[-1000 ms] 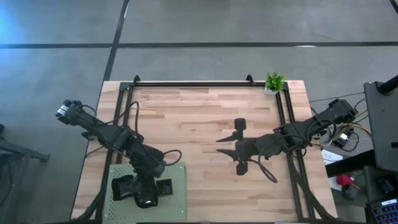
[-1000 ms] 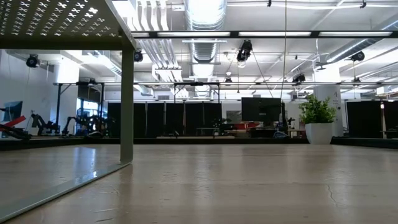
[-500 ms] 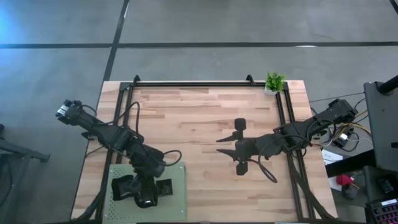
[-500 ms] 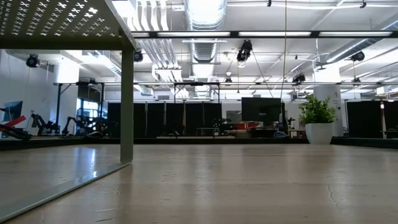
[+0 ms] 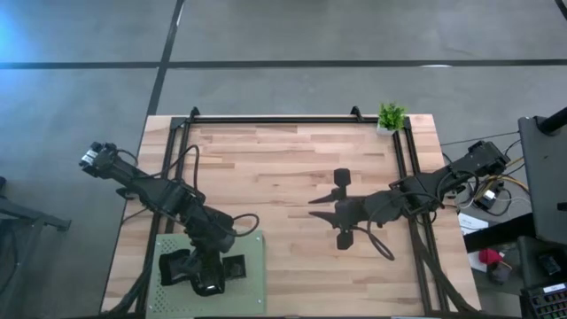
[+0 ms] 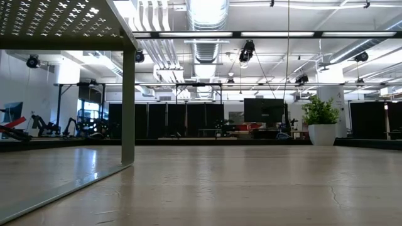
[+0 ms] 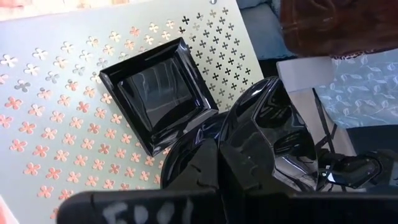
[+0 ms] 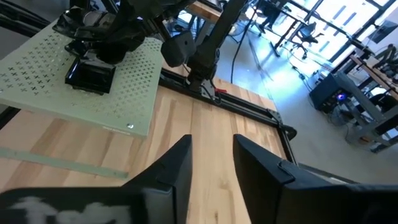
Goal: Pick & Place Mini shaped plates
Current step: Stack the black leaf shaped plate on top of the other black leaf shaped plate on the shelf
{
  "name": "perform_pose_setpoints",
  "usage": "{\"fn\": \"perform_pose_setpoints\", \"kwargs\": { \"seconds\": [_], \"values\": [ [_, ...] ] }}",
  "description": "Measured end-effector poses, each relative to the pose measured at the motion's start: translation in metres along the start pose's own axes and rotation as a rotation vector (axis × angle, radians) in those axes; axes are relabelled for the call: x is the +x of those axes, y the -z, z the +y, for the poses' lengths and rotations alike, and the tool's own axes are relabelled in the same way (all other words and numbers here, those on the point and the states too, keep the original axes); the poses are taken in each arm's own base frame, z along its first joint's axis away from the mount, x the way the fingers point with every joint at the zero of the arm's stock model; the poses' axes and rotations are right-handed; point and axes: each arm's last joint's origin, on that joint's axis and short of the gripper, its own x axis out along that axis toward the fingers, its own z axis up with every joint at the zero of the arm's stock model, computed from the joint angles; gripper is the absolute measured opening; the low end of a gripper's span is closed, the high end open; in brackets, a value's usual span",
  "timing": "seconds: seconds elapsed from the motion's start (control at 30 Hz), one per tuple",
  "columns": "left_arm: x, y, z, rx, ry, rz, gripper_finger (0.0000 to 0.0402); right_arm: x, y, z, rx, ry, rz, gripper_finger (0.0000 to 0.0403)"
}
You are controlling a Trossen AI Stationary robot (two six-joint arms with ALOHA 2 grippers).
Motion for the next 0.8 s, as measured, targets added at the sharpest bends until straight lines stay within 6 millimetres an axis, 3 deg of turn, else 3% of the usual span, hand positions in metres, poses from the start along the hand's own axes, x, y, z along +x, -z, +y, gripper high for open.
{"fn": "perform_pose_setpoints", "kwargs": {
  "seconds": [0.37,0.8],
  "values": [
    [0.0,0.0,0.0,0.031,0.0,-0.001,0.0001,-0.002,0.003,0.009,-0.03,-0.303,-0.008,0.0014],
    [0.0,0.0,0.0,0.044,0.0,-0.001,0.0,-0.002,0.005,0.011,-0.015,-0.373,0.003,0.0008]
  ]
}}
